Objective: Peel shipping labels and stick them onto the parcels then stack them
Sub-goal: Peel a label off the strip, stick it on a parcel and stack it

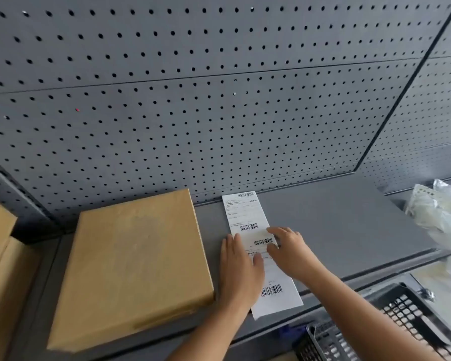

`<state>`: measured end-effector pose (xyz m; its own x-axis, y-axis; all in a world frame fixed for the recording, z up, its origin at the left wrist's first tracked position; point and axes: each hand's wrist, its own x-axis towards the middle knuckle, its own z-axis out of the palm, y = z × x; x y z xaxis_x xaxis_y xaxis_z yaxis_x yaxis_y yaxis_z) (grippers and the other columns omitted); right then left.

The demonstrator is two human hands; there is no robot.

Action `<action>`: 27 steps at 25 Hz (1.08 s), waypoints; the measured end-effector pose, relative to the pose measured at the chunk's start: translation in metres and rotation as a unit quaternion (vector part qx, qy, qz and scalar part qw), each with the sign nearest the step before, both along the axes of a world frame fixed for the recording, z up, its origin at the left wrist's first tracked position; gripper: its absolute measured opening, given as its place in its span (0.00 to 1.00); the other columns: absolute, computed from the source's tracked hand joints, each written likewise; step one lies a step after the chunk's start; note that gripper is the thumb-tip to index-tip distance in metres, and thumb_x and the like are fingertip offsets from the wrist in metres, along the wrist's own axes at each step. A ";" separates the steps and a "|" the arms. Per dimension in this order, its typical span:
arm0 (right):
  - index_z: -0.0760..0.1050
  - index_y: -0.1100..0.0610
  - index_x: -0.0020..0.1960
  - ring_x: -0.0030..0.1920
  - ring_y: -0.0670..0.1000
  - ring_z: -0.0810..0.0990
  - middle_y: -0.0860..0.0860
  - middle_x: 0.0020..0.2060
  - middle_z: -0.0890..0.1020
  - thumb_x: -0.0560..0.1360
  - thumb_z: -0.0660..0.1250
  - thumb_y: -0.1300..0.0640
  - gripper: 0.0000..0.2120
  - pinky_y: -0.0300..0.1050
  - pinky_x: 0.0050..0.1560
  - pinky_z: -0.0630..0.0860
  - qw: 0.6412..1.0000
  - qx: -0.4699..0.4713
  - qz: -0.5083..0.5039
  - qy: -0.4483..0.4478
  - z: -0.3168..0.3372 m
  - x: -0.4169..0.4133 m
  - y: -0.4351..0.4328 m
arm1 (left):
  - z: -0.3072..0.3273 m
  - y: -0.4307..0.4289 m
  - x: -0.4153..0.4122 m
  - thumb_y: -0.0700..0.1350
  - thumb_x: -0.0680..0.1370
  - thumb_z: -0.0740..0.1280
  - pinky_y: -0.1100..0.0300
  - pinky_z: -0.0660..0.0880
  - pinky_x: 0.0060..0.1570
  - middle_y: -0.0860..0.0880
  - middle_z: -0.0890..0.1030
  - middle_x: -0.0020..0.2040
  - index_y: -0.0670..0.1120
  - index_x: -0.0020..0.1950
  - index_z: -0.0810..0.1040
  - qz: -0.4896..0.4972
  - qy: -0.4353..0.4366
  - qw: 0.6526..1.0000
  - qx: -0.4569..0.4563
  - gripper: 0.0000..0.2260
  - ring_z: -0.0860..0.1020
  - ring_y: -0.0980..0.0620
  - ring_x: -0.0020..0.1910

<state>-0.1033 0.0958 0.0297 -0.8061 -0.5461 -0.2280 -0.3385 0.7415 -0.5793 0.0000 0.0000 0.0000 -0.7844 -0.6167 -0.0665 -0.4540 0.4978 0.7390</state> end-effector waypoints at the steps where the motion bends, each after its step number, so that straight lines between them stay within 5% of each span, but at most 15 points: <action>1: 0.68 0.55 0.75 0.72 0.57 0.66 0.50 0.72 0.72 0.79 0.60 0.58 0.24 0.53 0.72 0.67 1.000 -0.007 -0.001 -0.003 -0.002 0.000 -0.001 | 0.001 0.000 -0.002 0.50 0.82 0.62 0.48 0.64 0.76 0.45 0.66 0.78 0.43 0.78 0.62 -0.004 -0.002 1.000 0.004 0.26 0.61 0.46 0.78; 5: 0.68 0.54 0.75 0.72 0.56 0.68 0.48 0.74 0.70 0.79 0.60 0.59 0.24 0.53 0.71 0.70 0.999 -0.019 0.028 -0.001 -0.002 0.005 0.002 | 0.010 0.001 -0.001 0.52 0.85 0.57 0.53 0.47 0.81 0.46 0.51 0.84 0.43 0.83 0.51 -0.026 -0.051 0.998 -0.003 0.30 0.47 0.48 0.83; 9: 0.67 0.54 0.76 0.74 0.56 0.64 0.49 0.75 0.68 0.80 0.61 0.59 0.24 0.52 0.73 0.68 0.999 -0.005 0.040 0.014 -0.002 0.005 0.007 | 0.012 0.001 0.002 0.53 0.85 0.56 0.55 0.45 0.80 0.47 0.50 0.85 0.45 0.83 0.51 -0.048 -0.064 0.997 -0.019 0.29 0.45 0.49 0.83; 12: 0.70 0.54 0.74 0.69 0.55 0.72 0.48 0.73 0.71 0.80 0.61 0.60 0.23 0.49 0.67 0.75 0.999 -0.046 0.026 -0.010 -0.001 0.004 0.008 | 0.008 0.000 0.000 0.51 0.84 0.59 0.52 0.51 0.81 0.48 0.56 0.84 0.46 0.82 0.57 -0.040 -0.040 0.998 0.010 0.28 0.50 0.49 0.83; 16: 0.75 0.51 0.68 0.60 0.53 0.80 0.50 0.65 0.77 0.79 0.61 0.65 0.20 0.48 0.56 0.82 0.989 -0.128 -0.041 -0.053 0.004 0.002 0.010 | 0.014 -0.003 -0.001 0.44 0.82 0.64 0.50 0.73 0.70 0.52 0.71 0.73 0.48 0.77 0.67 0.017 0.043 0.993 0.113 0.22 0.70 0.50 0.72; 23: 0.77 0.52 0.63 0.49 0.45 0.84 0.48 0.56 0.83 0.77 0.64 0.70 0.20 0.36 0.41 0.79 0.940 -0.285 -0.136 -0.128 0.019 -0.002 0.014 | 0.032 0.000 0.006 0.37 0.83 0.63 0.60 0.72 0.69 0.55 0.74 0.71 0.51 0.72 0.71 0.076 0.155 0.969 0.178 0.19 0.73 0.58 0.69; 27: 0.79 0.50 0.60 0.51 0.49 0.83 0.49 0.54 0.83 0.77 0.67 0.68 0.18 0.36 0.46 0.77 0.917 -0.330 -0.167 -0.151 0.027 -0.007 0.019 | 0.046 0.001 0.009 0.37 0.82 0.64 0.60 0.76 0.65 0.55 0.79 0.67 0.52 0.69 0.74 0.101 0.200 0.951 0.212 0.18 0.77 0.61 0.66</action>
